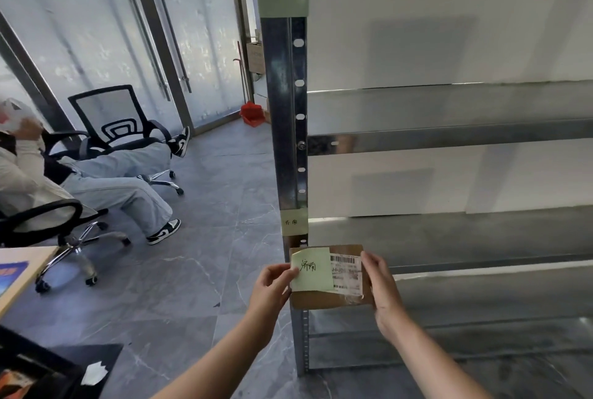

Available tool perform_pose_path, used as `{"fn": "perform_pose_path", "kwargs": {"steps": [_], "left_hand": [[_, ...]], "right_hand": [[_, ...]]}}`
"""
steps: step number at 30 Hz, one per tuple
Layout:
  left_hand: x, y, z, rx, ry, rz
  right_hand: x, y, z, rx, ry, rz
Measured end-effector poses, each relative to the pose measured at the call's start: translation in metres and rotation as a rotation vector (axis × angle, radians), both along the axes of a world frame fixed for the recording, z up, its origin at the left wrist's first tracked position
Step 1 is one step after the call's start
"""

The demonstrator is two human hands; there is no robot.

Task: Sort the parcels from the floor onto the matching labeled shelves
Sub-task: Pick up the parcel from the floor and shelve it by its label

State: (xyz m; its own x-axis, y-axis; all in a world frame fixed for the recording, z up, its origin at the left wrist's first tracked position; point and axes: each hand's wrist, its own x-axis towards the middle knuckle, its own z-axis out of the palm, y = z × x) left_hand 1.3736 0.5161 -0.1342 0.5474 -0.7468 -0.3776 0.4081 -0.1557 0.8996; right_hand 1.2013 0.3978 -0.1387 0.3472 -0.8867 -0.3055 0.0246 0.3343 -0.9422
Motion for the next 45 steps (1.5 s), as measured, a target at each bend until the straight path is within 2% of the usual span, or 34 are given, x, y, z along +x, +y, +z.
{"fn": "perform_pose_path", "kwargs": {"steps": [4,10,13,20,38,45], "left_hand": [[-0.021,-0.023,-0.001,0.006,0.001,-0.04],[-0.044,-0.064,-0.002,-0.043,0.108,-0.007],[-0.047,-0.083,-0.009,-0.039,0.065,0.004],[-0.048,-0.117,-0.015,-0.034,-0.049,0.018],[-0.033,-0.165,-0.041,0.01,0.004,0.13],[-0.037,-0.176,-0.05,-0.001,0.083,0.197]], "right_hand": [[-0.022,-0.019,-0.001,0.027,0.03,-0.069],[-0.051,-0.051,0.004,-0.008,0.039,-0.115],[-0.056,-0.069,0.006,-0.031,0.017,-0.108],[-0.045,-0.11,-0.003,0.026,-0.001,-0.06],[-0.011,-0.173,-0.044,0.063,0.031,0.032],[-0.004,-0.177,-0.051,0.072,0.053,0.049]]}}
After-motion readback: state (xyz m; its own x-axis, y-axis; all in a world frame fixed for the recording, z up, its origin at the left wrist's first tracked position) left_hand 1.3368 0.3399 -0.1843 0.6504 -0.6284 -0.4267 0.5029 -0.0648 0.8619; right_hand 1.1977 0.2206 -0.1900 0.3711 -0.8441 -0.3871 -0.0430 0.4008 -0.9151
